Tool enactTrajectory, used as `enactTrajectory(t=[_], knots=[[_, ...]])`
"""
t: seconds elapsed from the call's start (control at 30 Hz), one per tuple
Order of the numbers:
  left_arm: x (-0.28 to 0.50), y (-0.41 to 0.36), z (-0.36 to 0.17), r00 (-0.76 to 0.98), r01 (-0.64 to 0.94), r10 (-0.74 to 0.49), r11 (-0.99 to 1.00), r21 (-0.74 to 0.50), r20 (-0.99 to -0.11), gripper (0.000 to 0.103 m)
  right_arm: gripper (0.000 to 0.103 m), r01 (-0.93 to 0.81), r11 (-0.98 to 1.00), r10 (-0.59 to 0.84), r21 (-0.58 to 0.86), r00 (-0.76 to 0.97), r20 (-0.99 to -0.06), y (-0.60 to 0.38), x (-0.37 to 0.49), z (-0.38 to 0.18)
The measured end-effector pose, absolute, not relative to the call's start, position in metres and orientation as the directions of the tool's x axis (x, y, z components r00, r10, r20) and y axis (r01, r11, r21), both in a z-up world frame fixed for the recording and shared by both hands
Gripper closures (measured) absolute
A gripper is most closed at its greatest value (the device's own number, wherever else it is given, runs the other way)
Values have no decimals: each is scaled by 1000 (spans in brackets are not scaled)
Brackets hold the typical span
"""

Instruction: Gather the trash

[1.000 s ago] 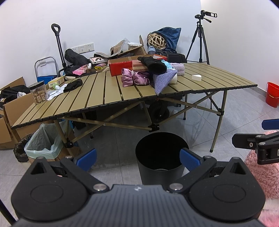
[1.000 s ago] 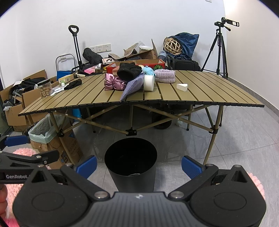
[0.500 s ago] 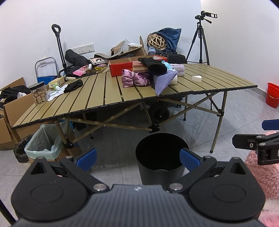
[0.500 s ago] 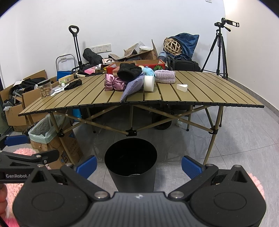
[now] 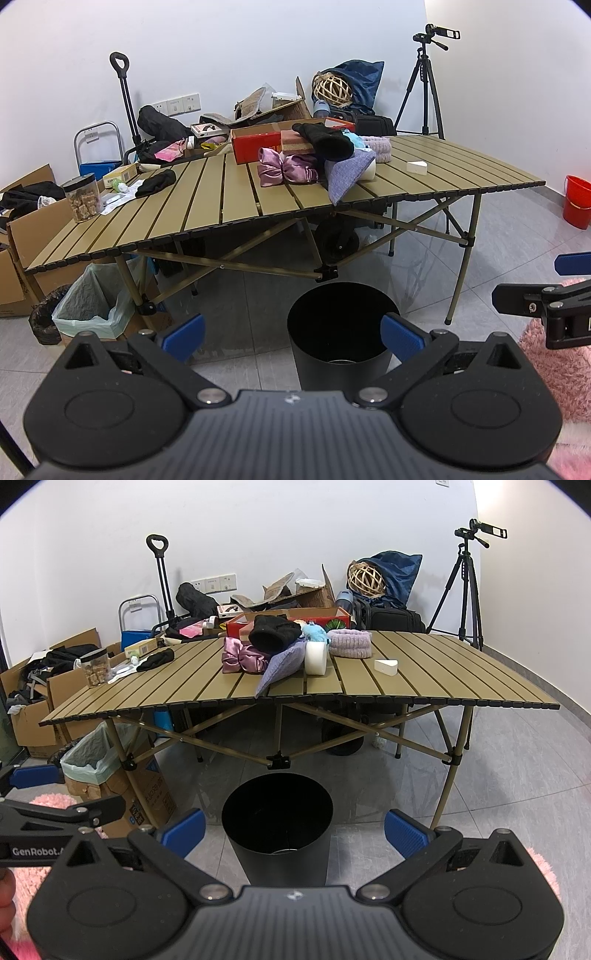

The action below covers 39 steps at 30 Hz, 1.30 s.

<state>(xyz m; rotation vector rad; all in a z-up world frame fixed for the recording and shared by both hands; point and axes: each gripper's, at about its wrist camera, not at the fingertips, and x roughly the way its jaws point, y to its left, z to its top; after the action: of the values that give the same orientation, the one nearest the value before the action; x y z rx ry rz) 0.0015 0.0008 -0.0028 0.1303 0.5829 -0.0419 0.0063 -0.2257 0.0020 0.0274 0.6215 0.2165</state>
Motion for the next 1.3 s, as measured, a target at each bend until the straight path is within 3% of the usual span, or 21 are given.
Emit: enactTrajectory(t=[1.3], knots=[[16,1,0,835,56,12,993,107,-550,0,0,-207,974,222,92,794,-565,-220,17,-3]])
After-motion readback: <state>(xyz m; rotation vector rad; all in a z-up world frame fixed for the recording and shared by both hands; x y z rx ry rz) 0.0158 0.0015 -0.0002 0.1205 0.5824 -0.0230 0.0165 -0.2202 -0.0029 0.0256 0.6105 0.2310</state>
